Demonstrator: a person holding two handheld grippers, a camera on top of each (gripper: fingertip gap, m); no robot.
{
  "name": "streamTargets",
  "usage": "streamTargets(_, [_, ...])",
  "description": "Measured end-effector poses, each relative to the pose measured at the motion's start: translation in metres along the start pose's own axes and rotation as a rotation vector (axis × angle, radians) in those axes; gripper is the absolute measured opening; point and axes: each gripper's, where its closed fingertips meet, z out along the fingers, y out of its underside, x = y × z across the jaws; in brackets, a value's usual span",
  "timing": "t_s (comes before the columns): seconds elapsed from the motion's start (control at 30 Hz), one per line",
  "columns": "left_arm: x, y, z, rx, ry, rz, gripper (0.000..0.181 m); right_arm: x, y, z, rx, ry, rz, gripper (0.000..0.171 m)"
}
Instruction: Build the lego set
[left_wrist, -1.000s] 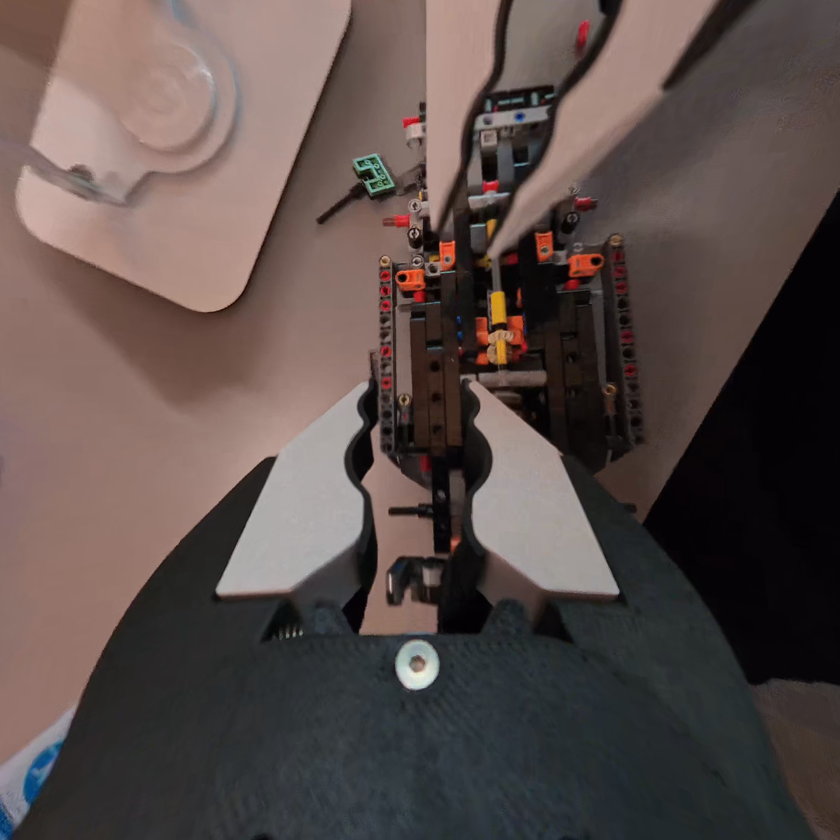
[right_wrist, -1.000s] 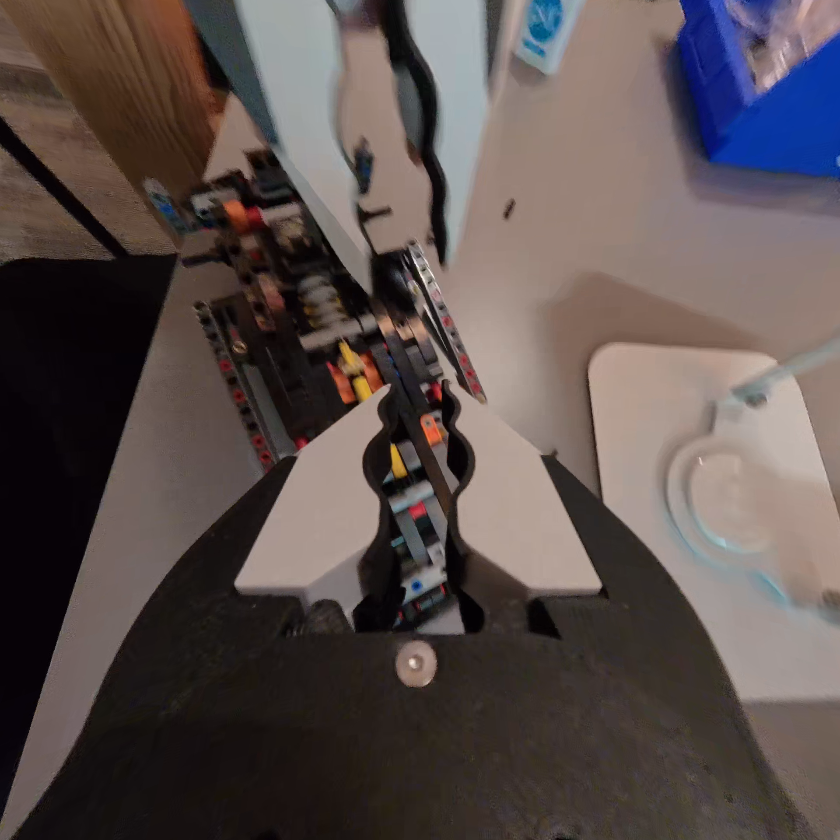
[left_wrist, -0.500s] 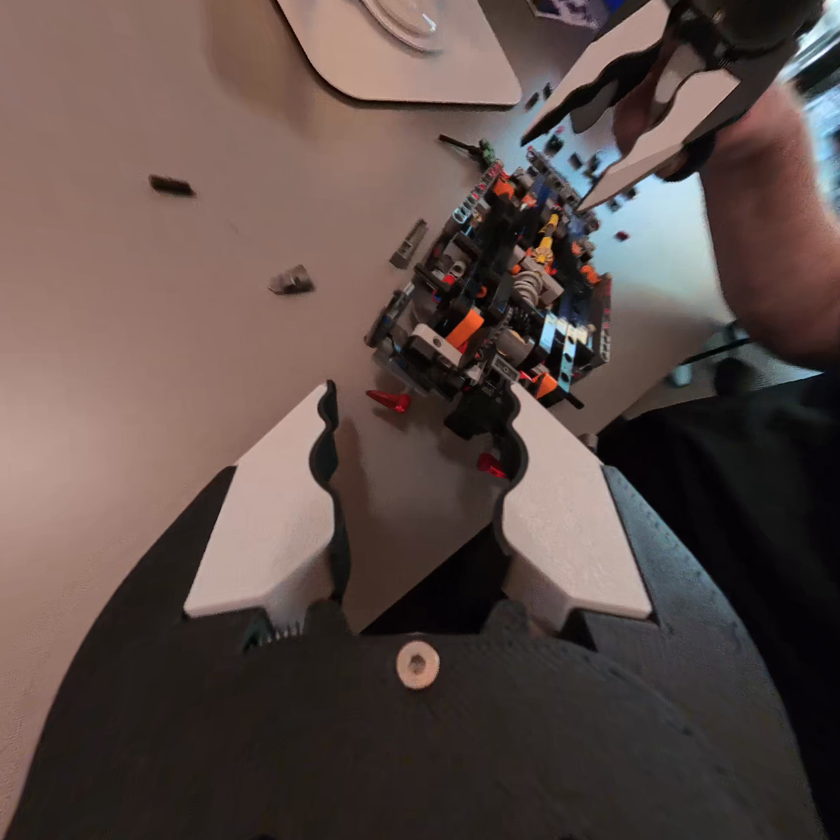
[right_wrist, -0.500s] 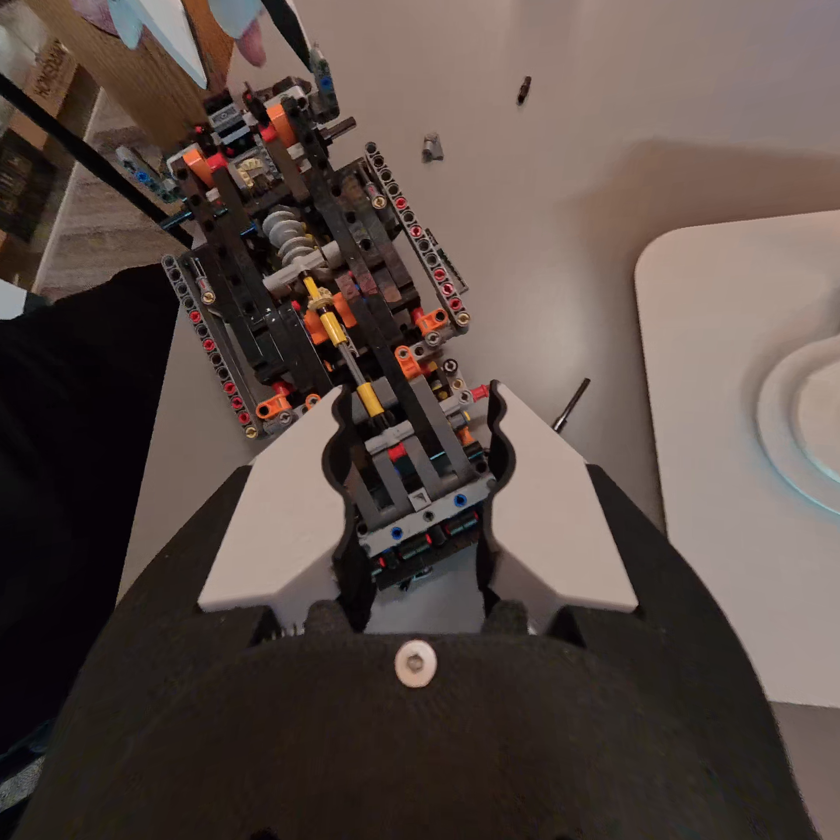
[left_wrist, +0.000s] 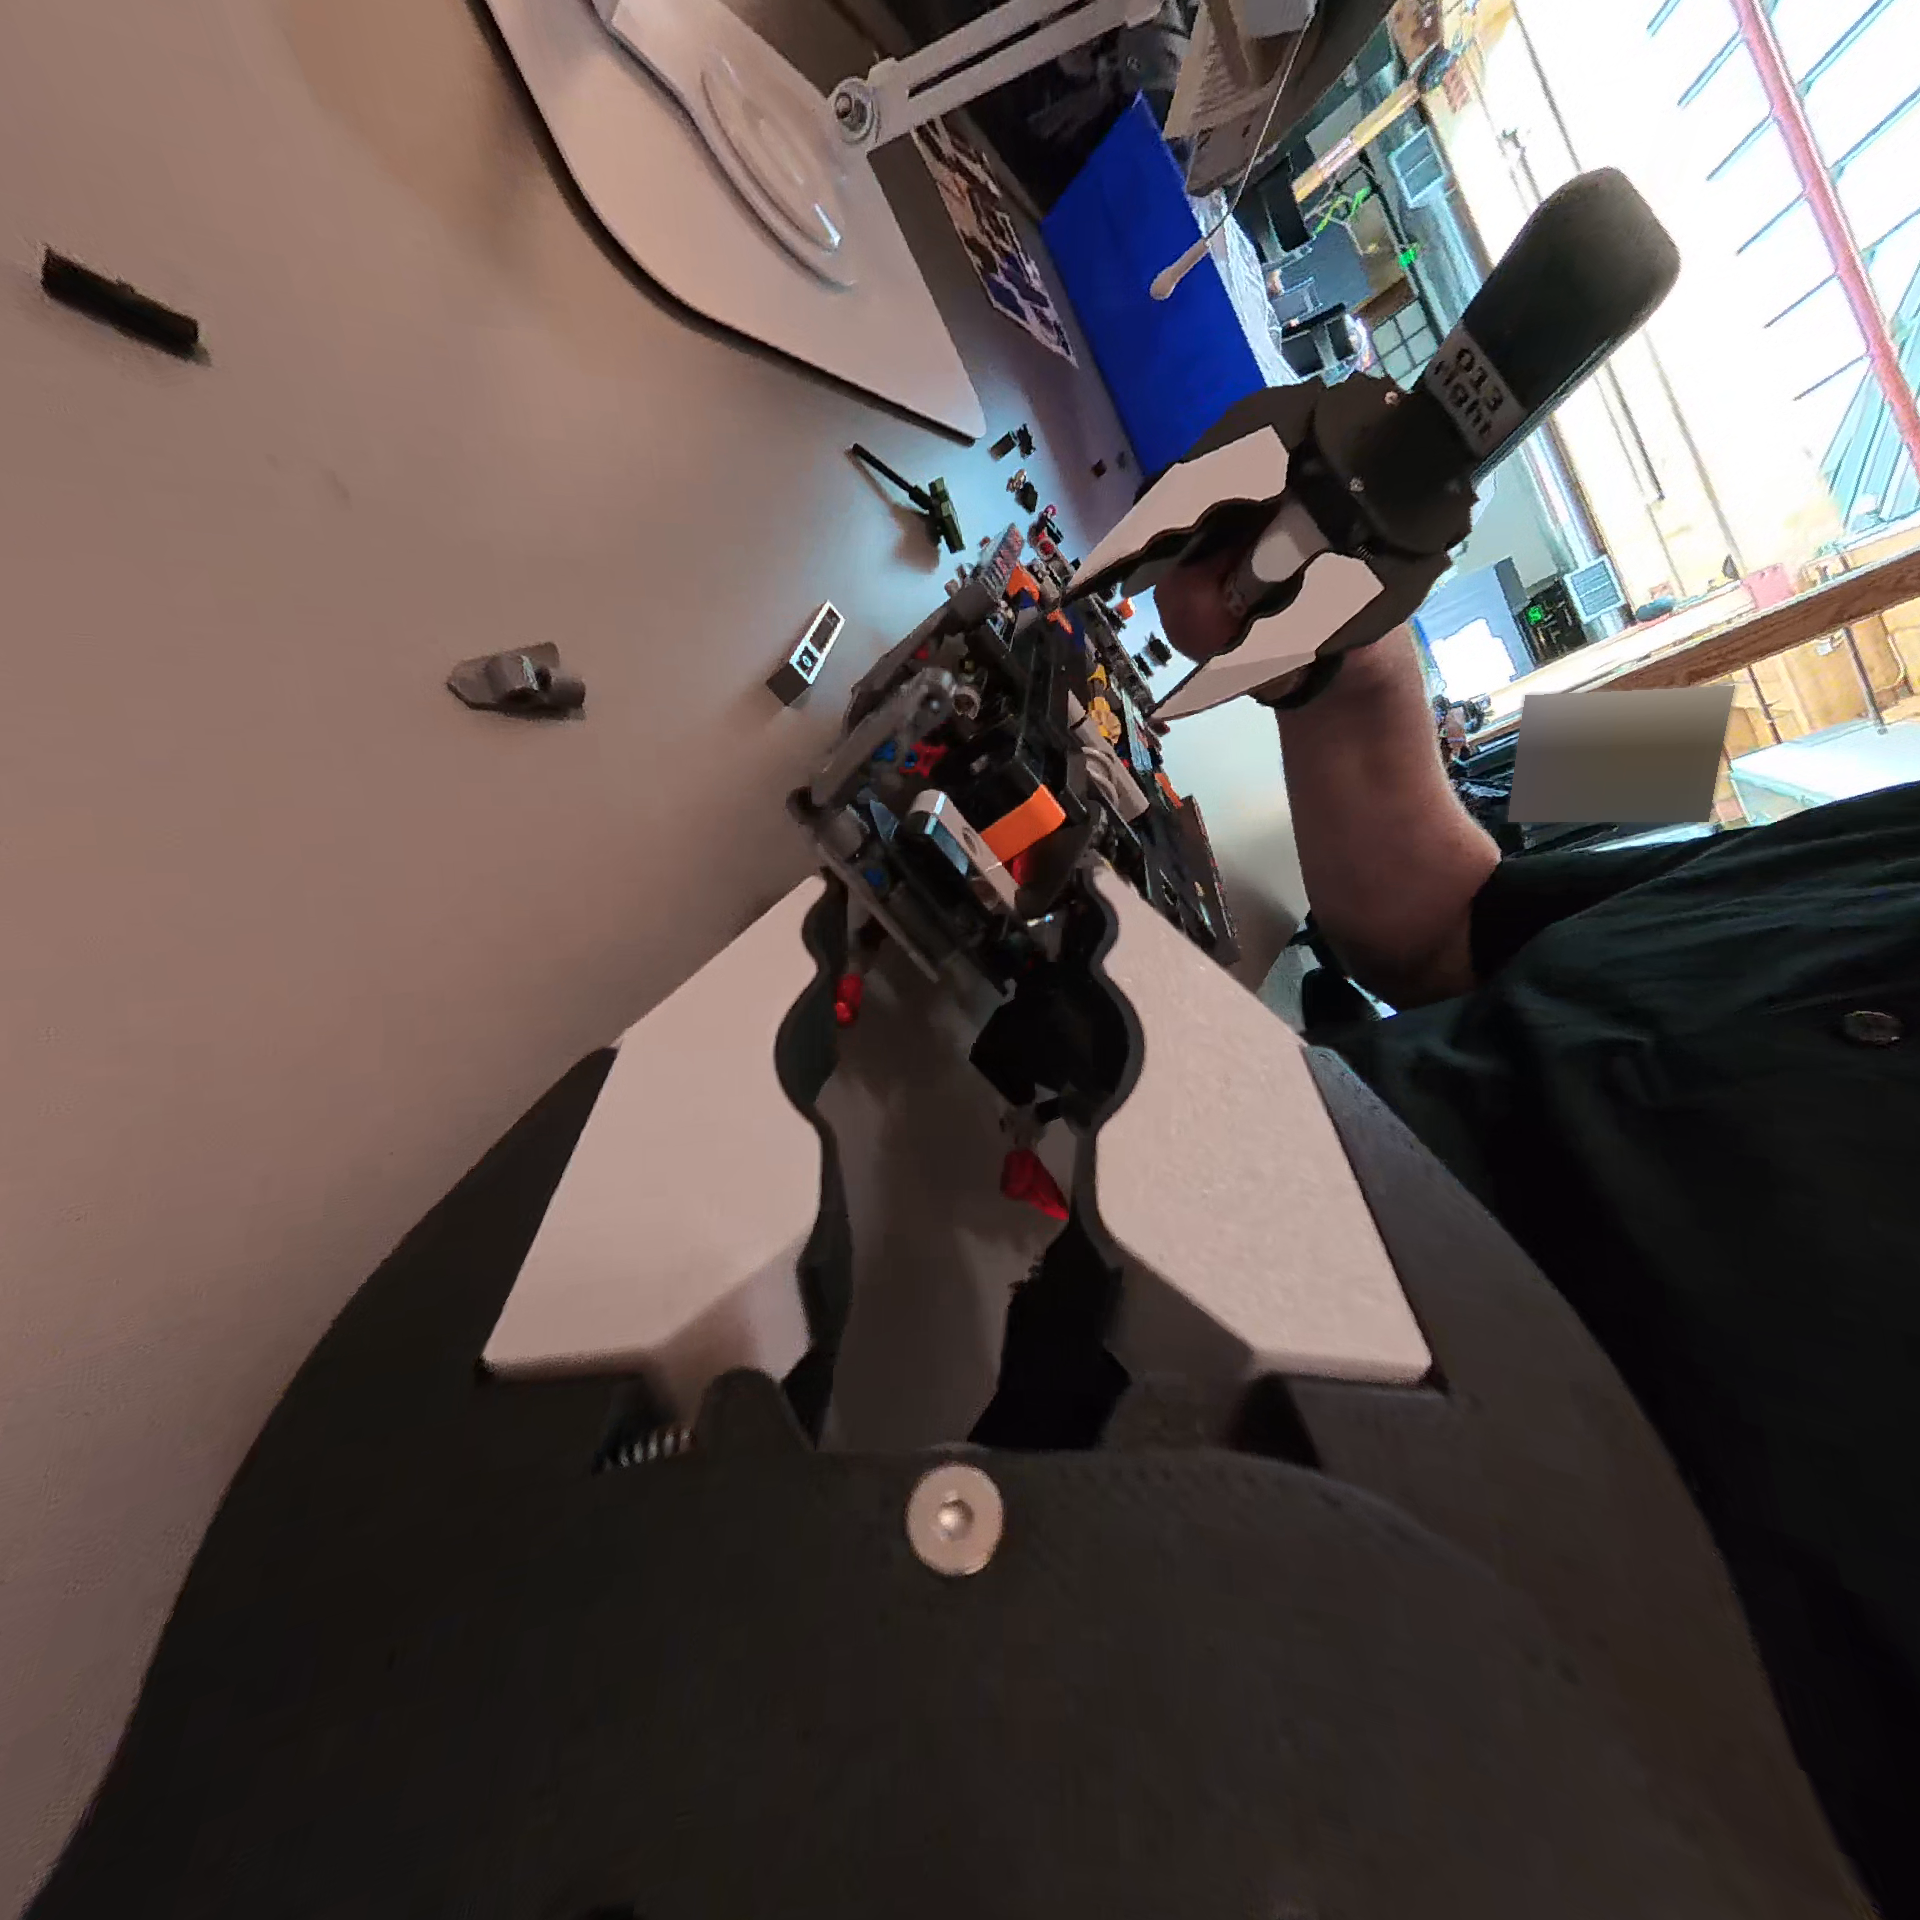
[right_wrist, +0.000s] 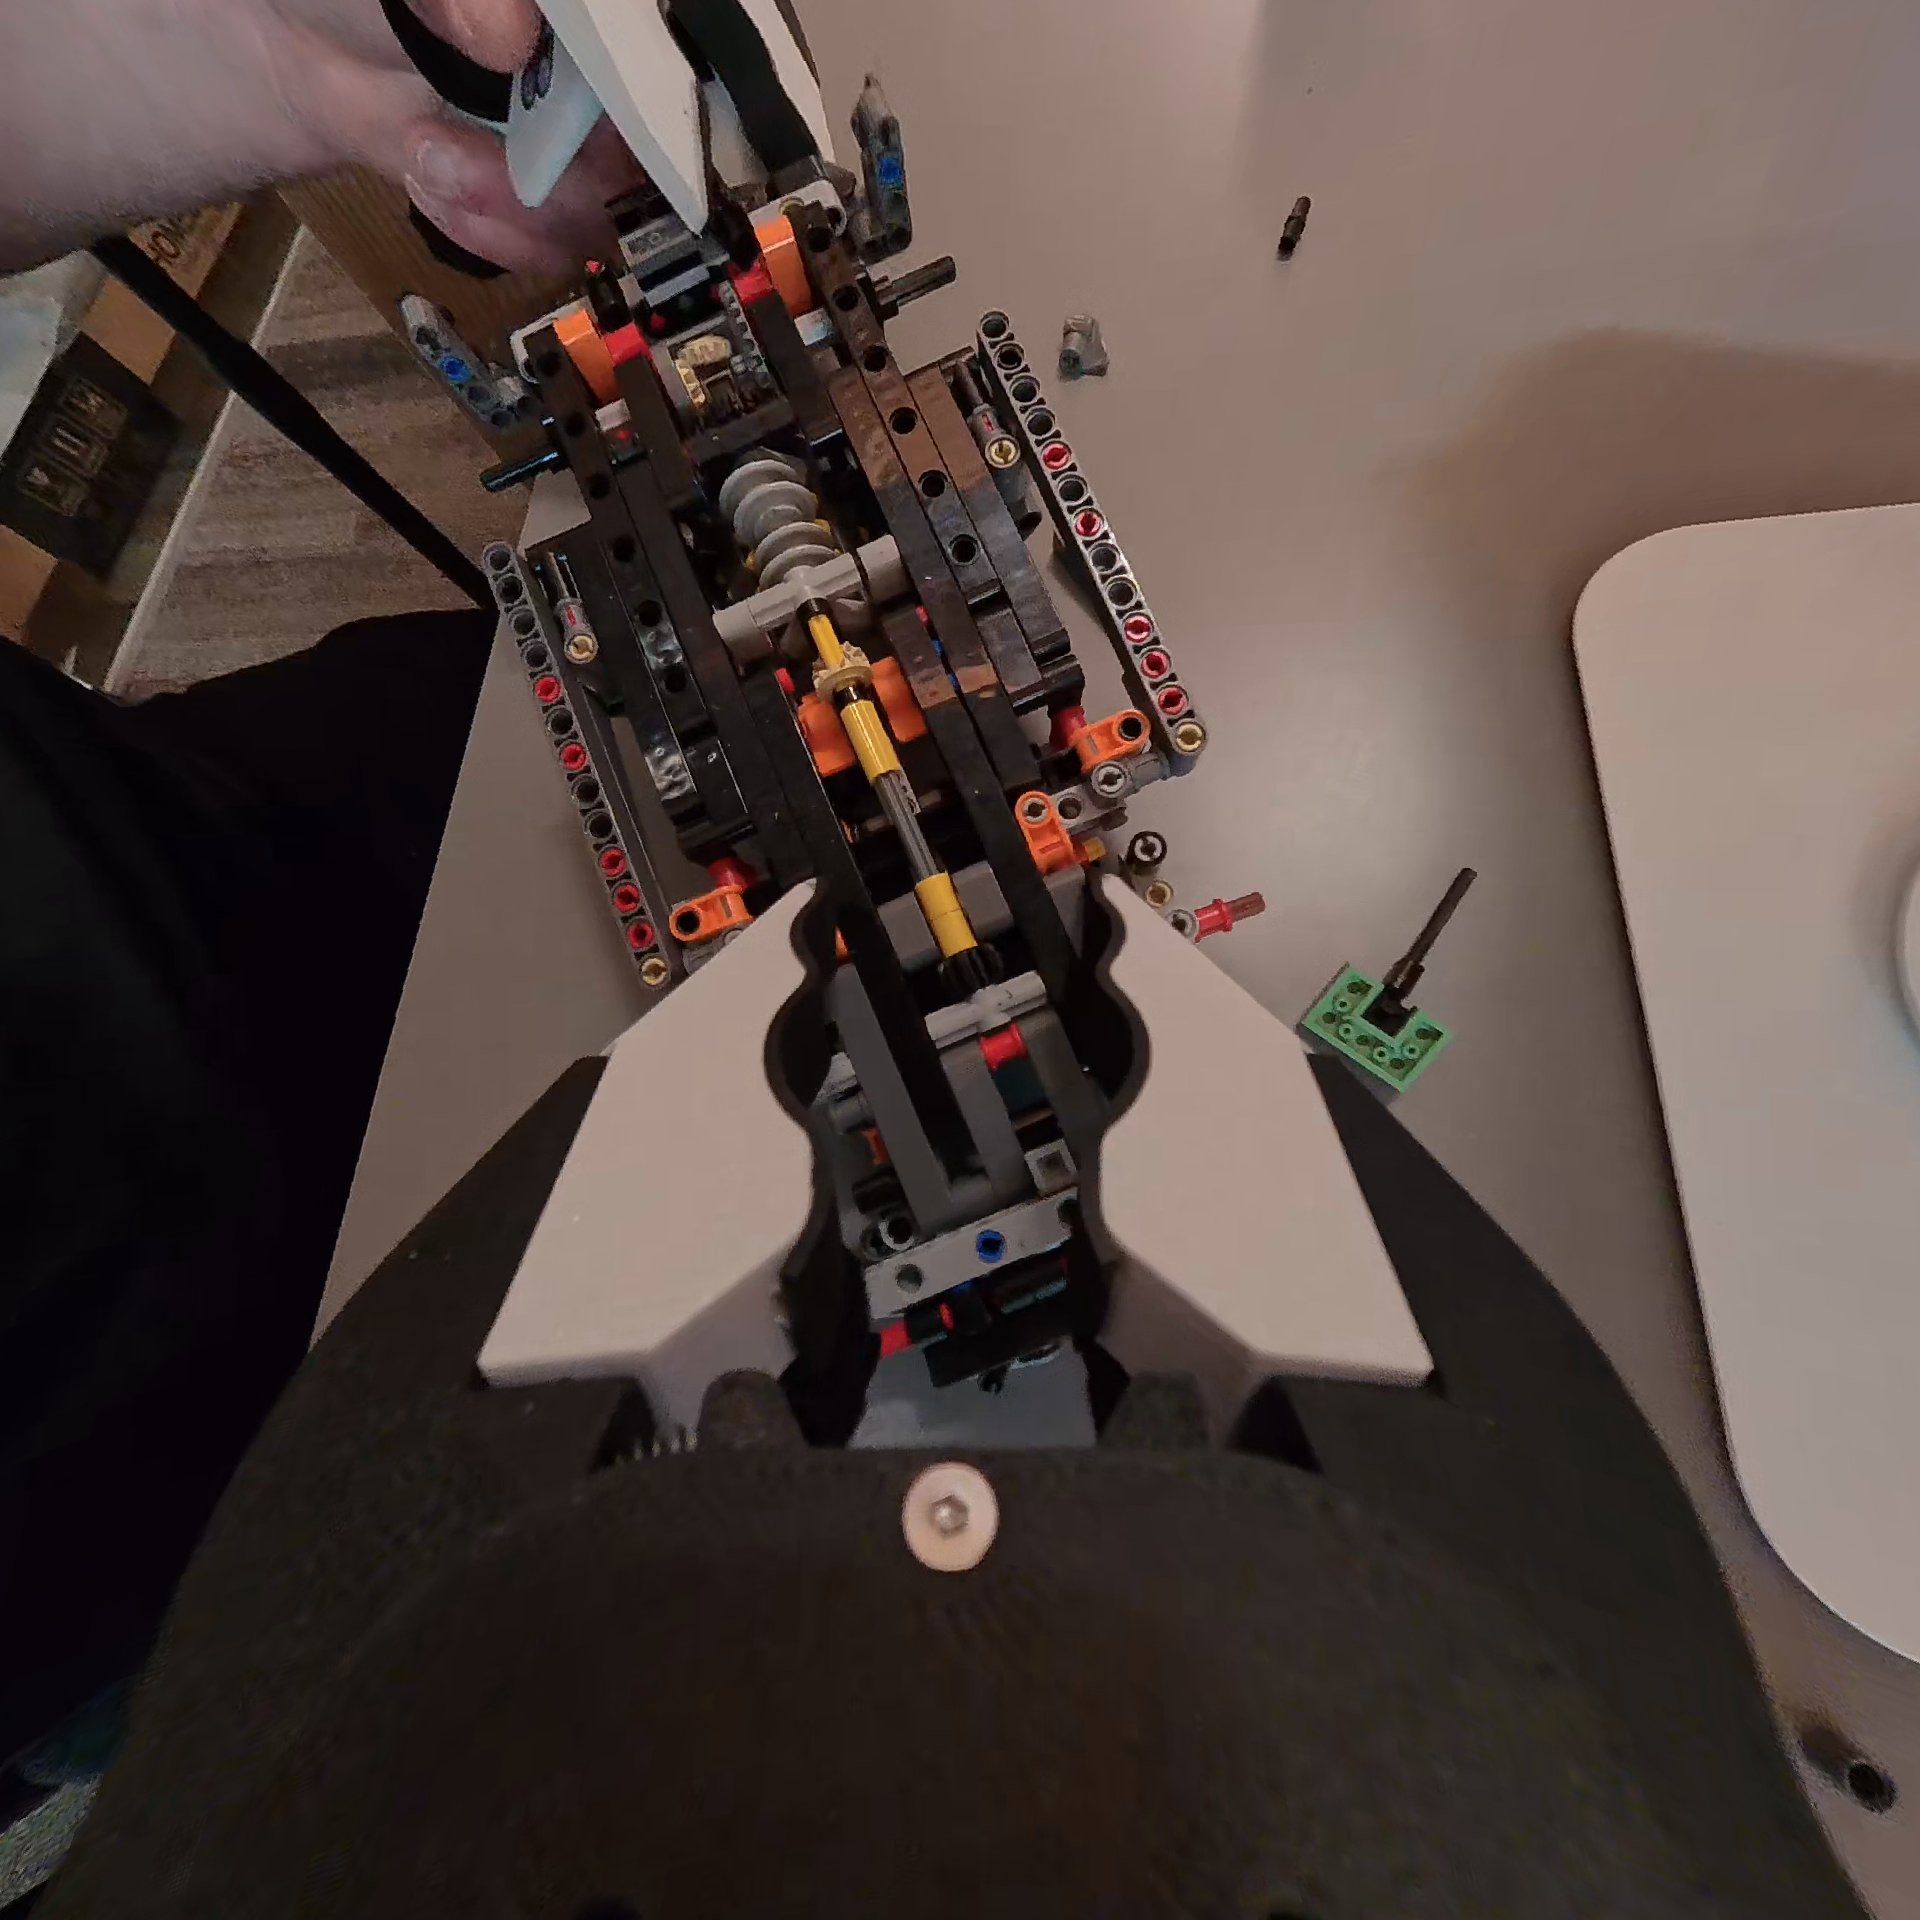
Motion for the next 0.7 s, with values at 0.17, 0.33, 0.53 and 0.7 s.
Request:
streamTargets(0.17, [0.001,-0.002,0.001,0.002,-0.018,0.060,0.040,0.001,0.003,-0.006,0.023,0.018,0.005,0.046])
streamTargets(0.33, [0.007,0.002,0.004,-0.032,-0.018,0.147,0.039,0.005,0.000,-0.015,0.059,0.036,0.014,0.049])
streamTargets(0.53, [0.012,0.005,0.010,-0.054,-0.012,0.235,0.038,0.011,-0.006,-0.021,0.061,0.022,0.010,0.055])
streamTargets(0.7, [0.013,0.006,0.012,-0.071,-0.021,0.301,0.037,0.016,-0.005,-0.021,0.023,0.007,-0.002,0.058])
